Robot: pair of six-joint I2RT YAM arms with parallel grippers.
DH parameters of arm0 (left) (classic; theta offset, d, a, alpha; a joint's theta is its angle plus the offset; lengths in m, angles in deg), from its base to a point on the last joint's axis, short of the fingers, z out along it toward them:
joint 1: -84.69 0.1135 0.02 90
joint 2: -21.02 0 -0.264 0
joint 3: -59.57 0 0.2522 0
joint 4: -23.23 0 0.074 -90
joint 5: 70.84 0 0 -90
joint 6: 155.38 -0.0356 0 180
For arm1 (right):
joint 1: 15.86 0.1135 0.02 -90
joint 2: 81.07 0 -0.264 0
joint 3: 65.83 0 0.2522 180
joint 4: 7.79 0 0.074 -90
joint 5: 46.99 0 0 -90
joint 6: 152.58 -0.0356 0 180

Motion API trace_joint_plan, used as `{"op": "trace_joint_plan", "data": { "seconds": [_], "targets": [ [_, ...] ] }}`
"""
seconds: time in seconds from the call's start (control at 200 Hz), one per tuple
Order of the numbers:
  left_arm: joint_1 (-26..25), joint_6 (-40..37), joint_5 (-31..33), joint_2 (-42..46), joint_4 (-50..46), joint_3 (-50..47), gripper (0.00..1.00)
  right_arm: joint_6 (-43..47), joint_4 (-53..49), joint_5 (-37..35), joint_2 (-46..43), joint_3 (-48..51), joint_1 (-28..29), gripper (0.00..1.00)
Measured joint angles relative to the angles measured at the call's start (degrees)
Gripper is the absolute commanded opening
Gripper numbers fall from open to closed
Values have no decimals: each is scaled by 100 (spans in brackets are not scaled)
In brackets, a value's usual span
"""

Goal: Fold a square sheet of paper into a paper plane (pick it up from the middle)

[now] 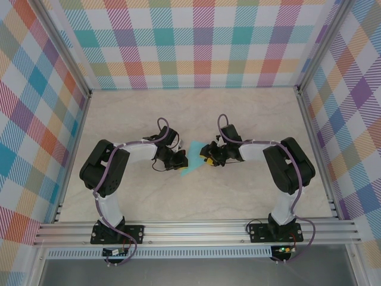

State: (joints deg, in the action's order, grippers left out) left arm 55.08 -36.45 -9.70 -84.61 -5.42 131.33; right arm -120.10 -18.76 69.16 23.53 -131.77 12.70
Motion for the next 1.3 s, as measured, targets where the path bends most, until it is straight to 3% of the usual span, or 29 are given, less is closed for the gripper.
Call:
{"op": "trace_joint_plan", "data": {
  "seconds": [0.165, 0.745, 1.305],
  "targets": [
    [0, 0, 7, 0, -2, 2, 5, 116, -415, -341, -313, 0, 0, 39],
    [-7, 44, 94, 0, -70, 44, 5, 114, -507, -382, -63, -87, 114, 40],
    [-15, 103, 111, 0, -129, 76, 5, -57, 219, -111, 415, -417, 114, 40]
  ]
}}
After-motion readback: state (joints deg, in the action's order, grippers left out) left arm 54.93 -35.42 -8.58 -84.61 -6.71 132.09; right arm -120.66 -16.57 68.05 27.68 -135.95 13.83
